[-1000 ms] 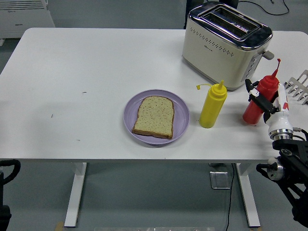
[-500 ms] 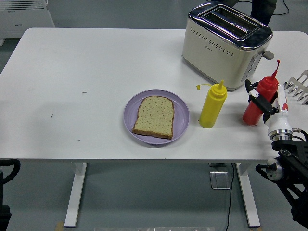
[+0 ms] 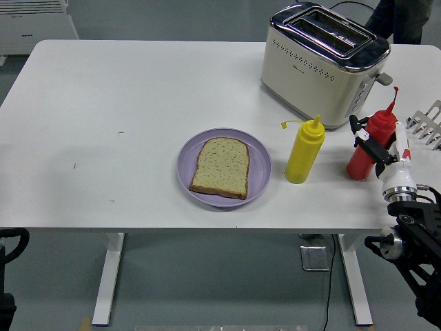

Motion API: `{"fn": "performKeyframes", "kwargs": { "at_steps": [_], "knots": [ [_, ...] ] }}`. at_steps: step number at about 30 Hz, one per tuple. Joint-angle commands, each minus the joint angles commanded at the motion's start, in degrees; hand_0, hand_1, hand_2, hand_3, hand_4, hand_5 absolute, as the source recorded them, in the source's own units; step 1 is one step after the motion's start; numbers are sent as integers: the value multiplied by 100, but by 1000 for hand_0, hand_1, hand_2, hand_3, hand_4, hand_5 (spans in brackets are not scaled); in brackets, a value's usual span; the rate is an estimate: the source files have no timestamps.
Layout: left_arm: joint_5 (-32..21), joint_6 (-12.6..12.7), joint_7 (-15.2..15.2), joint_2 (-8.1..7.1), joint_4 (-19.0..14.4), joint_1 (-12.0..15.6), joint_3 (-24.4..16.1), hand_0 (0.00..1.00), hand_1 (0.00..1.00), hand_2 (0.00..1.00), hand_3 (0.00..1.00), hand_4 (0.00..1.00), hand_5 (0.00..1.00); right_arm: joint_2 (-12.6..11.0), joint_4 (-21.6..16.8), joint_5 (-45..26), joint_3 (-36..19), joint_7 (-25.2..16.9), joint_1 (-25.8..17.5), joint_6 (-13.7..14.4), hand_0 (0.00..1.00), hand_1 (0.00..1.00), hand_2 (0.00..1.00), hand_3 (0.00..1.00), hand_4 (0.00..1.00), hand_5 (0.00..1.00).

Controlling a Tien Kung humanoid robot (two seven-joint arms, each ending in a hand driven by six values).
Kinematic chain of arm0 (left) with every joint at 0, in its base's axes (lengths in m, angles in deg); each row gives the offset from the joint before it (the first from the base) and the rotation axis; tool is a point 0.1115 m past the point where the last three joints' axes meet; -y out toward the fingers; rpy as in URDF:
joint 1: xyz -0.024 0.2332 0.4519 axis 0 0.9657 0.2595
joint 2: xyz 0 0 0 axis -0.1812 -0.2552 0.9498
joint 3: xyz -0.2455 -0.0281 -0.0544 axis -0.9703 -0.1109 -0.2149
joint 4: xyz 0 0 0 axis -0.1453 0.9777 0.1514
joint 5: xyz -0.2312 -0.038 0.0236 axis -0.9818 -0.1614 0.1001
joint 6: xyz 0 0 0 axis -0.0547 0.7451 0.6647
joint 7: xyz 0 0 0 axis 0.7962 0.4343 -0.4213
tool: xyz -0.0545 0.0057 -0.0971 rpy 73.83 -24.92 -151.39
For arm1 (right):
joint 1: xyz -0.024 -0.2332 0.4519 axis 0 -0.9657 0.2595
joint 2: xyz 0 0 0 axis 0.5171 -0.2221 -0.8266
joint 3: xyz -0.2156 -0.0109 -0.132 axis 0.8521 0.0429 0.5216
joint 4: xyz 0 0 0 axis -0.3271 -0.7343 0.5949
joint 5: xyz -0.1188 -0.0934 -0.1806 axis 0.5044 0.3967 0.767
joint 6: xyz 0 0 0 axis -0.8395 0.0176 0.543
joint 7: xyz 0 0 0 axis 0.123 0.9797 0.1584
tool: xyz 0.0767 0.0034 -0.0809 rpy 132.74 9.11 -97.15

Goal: Pick up the cup,pour liquid into bread,place the cup on the desk

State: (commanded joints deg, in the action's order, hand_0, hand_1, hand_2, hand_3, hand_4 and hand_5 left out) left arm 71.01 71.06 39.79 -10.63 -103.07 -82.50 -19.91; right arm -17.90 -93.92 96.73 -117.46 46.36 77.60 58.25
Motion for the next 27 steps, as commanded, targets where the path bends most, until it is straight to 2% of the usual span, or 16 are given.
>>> {"fn": "performKeyframes", "kwargs": {
  "at_steps": [6, 7, 12, 13, 27],
  "knots": [
    [0, 2, 1, -2, 0, -2, -3, 721, 741, 741, 672, 651, 998, -2, 9, -4, -5, -17, -12, -9, 133, 158, 275, 328, 763, 258],
    [0, 1, 0, -2, 0, -2, -2, 721, 741, 741, 672, 649, 998, -1, 7, -5, 0, -17, -13, -19, 155, 187, 302, 333, 765, 256],
    [1, 3, 1, -3, 0, -2, -4, 721, 741, 741, 672, 649, 998, 8, 1, -22, 18, -21, -9, -36, 155, 187, 302, 333, 765, 256],
    [0, 3, 2, -3, 0, -2, -4, 721, 741, 741, 672, 650, 998, 9, -1, -23, 20, -23, -8, -37, 181, 211, 324, 342, 765, 257],
    [-1, 2, 4, -2, -3, -3, -4, 721, 741, 741, 672, 648, 998, 38, 63, -21, 17, -53, 31, -55, 182, 215, 324, 345, 768, 256]
  ]
}}
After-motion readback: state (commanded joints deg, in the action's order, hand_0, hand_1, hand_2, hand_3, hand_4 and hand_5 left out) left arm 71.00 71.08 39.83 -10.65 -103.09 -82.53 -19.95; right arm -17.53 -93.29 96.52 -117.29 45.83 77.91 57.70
